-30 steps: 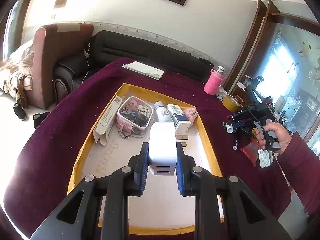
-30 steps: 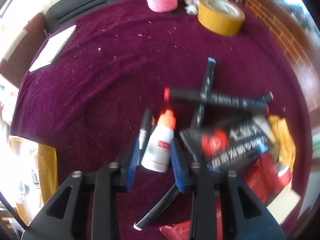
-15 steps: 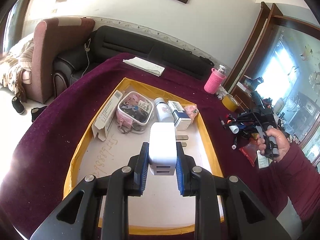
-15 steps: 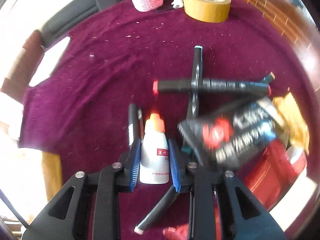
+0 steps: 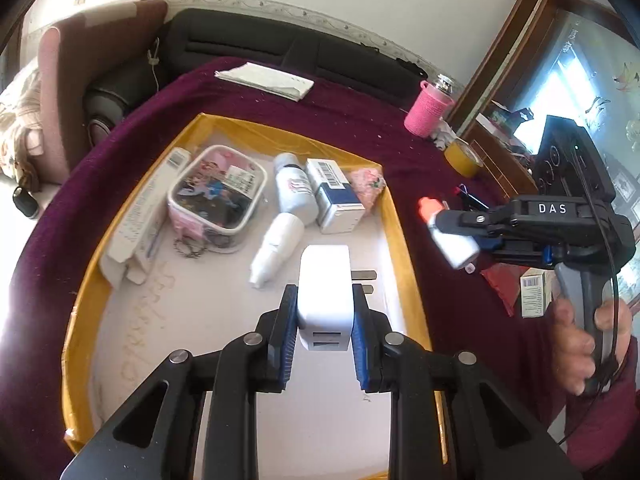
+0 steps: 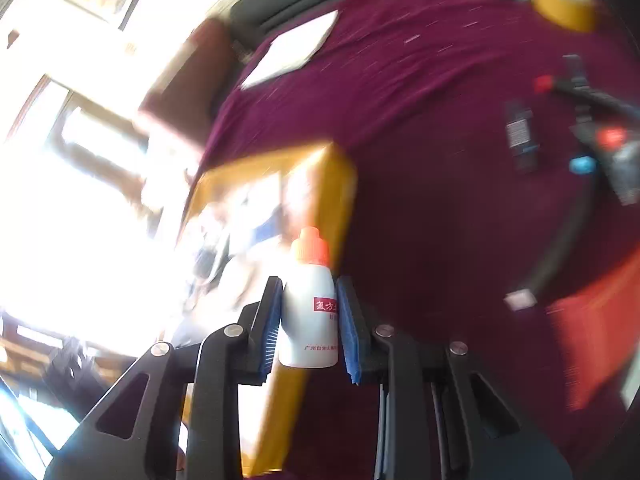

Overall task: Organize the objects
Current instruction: 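Place the charger in the tray and open left while right lowers the bottle beside it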

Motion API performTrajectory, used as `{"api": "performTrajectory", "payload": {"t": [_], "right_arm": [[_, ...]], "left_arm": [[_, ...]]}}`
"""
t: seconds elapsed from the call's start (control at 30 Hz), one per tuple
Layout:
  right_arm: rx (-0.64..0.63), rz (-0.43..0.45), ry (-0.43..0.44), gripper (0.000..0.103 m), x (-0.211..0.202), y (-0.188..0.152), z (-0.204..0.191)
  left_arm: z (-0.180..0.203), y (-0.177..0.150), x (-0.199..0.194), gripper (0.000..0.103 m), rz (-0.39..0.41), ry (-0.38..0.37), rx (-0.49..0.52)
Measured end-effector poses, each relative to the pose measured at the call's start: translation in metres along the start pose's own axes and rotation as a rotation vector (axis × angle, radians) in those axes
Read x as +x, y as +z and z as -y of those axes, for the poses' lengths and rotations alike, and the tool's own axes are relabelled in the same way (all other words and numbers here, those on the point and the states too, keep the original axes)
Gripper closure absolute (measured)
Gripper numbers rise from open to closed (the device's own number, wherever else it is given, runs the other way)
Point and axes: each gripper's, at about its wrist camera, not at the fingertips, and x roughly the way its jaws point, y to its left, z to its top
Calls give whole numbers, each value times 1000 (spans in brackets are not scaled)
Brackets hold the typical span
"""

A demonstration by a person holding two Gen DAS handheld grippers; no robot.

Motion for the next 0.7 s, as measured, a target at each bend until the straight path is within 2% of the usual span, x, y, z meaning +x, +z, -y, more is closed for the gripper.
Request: {"api": "performTrajectory", "payload": {"t": [0.13, 0.27, 0.37, 0.47, 0.53, 0.6, 0.7], "right_arm": [[-39, -42, -7, 78, 33, -7, -29], [-94, -26, -122, 78, 52, -3, -48], [-122, -17, -186, 78, 58, -3, -56], [-167, -11, -254, 78, 59, -8, -58], [-193, -9, -294, 78, 61, -11, -60], [-202, 5, -315, 77, 60, -15, -61], [-194, 44, -314, 74, 51, -14, -58]], "left_arm": [[5, 11, 33, 83, -71, 30, -3], [-11, 23, 59, 83, -127, 14, -107], [-18, 26, 63, 83, -131, -3, -161], [-21, 24, 66, 72, -143, -8, -186], [-23, 23, 63, 60, -122, -25, -204], [-26, 22, 60, 54, -99, -21, -220], [-25, 22, 60, 53, -91, -14, -218]]}}
